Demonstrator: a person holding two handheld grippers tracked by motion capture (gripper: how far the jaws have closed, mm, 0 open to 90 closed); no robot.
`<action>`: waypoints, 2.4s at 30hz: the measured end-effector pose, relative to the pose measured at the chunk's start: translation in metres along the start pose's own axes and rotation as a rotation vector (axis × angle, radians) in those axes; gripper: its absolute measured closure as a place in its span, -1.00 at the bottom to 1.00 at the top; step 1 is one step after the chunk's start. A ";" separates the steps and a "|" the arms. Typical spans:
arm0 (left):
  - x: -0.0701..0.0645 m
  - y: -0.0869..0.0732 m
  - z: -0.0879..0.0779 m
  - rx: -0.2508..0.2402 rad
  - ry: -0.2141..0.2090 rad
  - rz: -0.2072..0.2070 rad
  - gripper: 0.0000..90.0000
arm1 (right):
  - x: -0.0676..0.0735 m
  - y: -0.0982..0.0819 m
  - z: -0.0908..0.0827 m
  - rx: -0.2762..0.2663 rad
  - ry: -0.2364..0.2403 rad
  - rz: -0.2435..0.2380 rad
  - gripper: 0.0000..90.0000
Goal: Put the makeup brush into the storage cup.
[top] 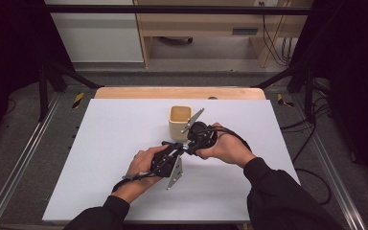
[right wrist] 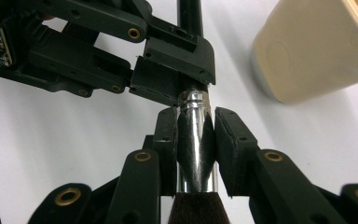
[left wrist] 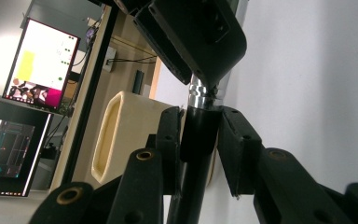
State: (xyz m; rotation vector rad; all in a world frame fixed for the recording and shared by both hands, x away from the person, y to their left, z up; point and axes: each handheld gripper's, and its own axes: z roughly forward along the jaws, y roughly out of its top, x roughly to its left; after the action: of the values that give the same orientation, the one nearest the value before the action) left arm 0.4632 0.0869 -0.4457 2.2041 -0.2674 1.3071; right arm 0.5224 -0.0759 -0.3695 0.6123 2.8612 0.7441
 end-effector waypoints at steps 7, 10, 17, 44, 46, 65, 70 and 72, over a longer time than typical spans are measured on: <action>-0.002 -0.001 0.000 -0.001 -0.007 0.020 0.61 | 0.000 0.000 0.000 0.000 0.006 -0.005 0.57; -0.002 -0.001 -0.001 0.001 -0.017 0.026 0.65 | -0.001 0.001 0.000 -0.001 0.011 0.001 0.56; -0.005 -0.002 -0.001 0.006 -0.033 0.031 0.65 | -0.004 0.000 -0.004 -0.047 -0.005 -0.003 0.21; -0.005 -0.012 -0.019 0.007 -0.003 0.000 0.65 | -0.022 -0.027 -0.025 -0.352 -0.247 0.203 -0.86; -0.004 -0.014 -0.022 0.006 0.002 -0.007 0.65 | -0.022 -0.032 -0.025 -0.367 -0.259 0.215 -0.86; 0.019 -0.037 -0.051 -0.025 0.042 -0.296 0.65 | -0.010 -0.094 -0.026 -0.536 -0.333 0.360 -0.85; 0.029 -0.043 -0.056 -0.048 0.047 -0.400 0.65 | -0.004 -0.106 -0.022 -0.565 -0.375 0.364 -0.83; 0.031 -0.045 -0.057 -0.065 0.041 -0.450 0.65 | -0.001 -0.110 -0.021 -0.578 -0.362 0.358 -0.85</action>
State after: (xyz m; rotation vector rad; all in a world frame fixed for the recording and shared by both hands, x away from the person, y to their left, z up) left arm 0.4561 0.1595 -0.4140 2.0247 0.1911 1.0726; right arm 0.4802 -0.1736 -0.4047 1.0382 2.0856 1.2867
